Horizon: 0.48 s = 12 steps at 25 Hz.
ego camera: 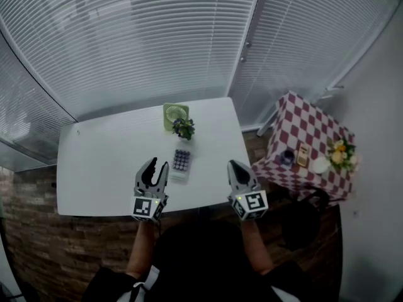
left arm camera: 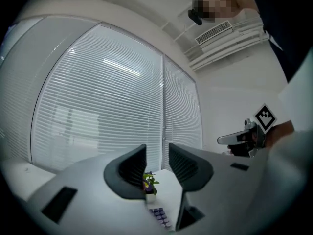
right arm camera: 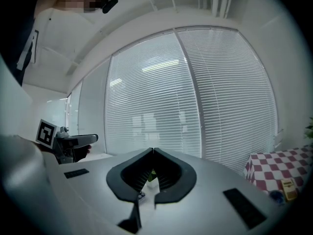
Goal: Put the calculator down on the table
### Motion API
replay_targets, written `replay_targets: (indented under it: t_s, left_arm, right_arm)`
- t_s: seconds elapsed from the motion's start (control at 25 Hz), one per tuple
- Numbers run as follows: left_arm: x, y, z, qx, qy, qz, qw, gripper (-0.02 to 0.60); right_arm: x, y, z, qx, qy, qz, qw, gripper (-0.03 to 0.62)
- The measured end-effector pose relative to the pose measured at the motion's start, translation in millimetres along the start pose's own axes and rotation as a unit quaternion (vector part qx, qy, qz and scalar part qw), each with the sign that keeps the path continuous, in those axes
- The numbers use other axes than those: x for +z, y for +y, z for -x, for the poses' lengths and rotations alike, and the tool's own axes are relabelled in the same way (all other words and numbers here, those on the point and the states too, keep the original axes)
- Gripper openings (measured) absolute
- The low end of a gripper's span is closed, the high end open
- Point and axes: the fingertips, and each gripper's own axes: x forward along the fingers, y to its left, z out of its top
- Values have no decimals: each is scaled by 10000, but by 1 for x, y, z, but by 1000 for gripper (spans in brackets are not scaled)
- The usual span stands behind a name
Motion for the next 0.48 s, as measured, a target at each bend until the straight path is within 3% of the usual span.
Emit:
replay_targets:
  t_s: [0.08, 0.12, 0.2, 0.4, 0.48]
  left_arm:
    - [-1, 0, 1, -13, 74, -8, 10000, 43]
    - [-3, 0, 1, -37, 156, 7, 9999, 16]
    - [-6, 0, 4, -36, 274, -37, 9996, 8]
    - [0, -2, 8, -151, 19, -224, 9996, 6]
    - [9, -2, 8, -101, -77, -134, 9998, 6]
  right_arm:
    - [-1, 1, 0, -15, -7, -21, 10000, 8]
    - [-2, 1, 0, -27, -6, -46, 10000, 6]
    - [-4, 0, 1, -70, 21, -91, 9999, 6]
    - [-2, 1, 0, -83, -28, -65, 9999, 6]
    - [3, 0, 2, -129, -129, -37, 9998, 6]
